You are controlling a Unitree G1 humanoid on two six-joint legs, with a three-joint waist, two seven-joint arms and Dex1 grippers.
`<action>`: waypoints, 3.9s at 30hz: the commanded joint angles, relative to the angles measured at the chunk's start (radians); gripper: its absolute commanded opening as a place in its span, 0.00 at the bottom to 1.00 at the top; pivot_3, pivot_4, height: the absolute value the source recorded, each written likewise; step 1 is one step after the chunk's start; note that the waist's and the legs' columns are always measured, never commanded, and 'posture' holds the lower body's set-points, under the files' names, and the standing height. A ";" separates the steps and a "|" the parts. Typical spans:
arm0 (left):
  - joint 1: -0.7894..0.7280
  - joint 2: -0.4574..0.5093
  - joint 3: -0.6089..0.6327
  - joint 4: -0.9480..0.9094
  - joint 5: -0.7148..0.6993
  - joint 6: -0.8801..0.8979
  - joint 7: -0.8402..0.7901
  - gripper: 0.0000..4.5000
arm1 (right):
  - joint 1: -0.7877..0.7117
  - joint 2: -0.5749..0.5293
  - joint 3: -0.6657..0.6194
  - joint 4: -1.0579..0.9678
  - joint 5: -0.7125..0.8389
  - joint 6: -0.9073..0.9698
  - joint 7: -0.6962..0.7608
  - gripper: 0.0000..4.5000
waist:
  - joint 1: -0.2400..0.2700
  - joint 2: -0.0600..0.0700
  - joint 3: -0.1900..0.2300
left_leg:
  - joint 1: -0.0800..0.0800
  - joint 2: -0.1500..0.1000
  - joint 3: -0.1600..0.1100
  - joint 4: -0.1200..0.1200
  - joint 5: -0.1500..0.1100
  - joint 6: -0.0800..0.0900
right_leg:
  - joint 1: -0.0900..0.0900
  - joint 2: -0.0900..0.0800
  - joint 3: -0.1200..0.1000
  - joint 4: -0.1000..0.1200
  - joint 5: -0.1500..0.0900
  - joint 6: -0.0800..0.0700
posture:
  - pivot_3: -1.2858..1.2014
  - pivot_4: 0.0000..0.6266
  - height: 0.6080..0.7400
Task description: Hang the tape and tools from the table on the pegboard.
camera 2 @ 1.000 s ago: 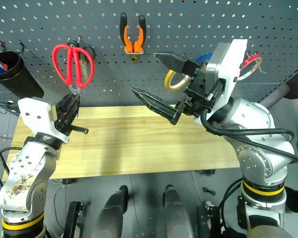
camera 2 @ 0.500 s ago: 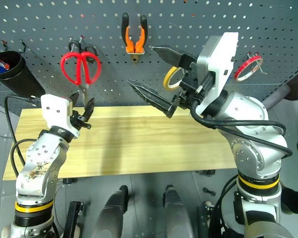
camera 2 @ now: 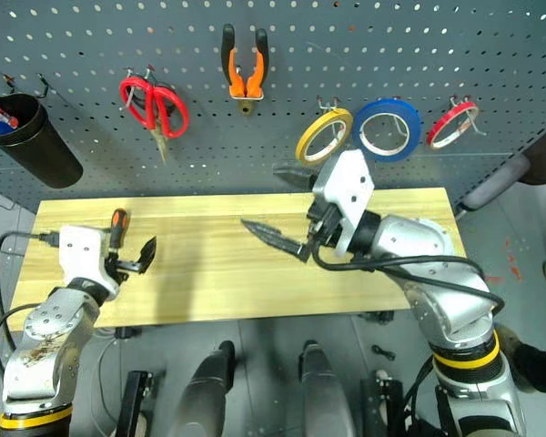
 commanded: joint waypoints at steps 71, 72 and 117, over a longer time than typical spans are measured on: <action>-0.272 0.123 0.215 -0.304 -0.142 0.238 -0.087 0.11 | -0.045 0.184 -0.149 -0.086 0.114 0.033 -0.032 1.00 | 0.032 -0.011 0.023 | -0.007 0.002 -0.002 -0.003 0.007 -0.006 | -0.004 -0.002 -0.007 -0.003 0.004 -0.001 | 0.58 0.50 1.00; -0.271 0.117 0.208 -0.329 -0.145 0.222 -0.084 0.11 | -0.048 0.185 -0.147 -0.080 0.112 0.024 -0.031 1.00 | 0.032 -0.011 0.022 | -0.007 0.002 -0.002 -0.003 0.007 -0.006 | -0.004 -0.002 -0.007 -0.003 0.004 -0.001 | 0.58 0.50 1.00; -0.847 0.189 0.035 0.198 0.063 -0.227 0.149 0.11 | -0.164 0.189 -0.131 0.030 0.064 -0.049 -0.053 1.00 | 0.036 -0.016 0.015 | -0.007 0.002 -0.003 -0.002 0.023 -0.008 | -0.004 -0.003 -0.013 0.007 0.012 -0.003 | 0.56 0.48 1.00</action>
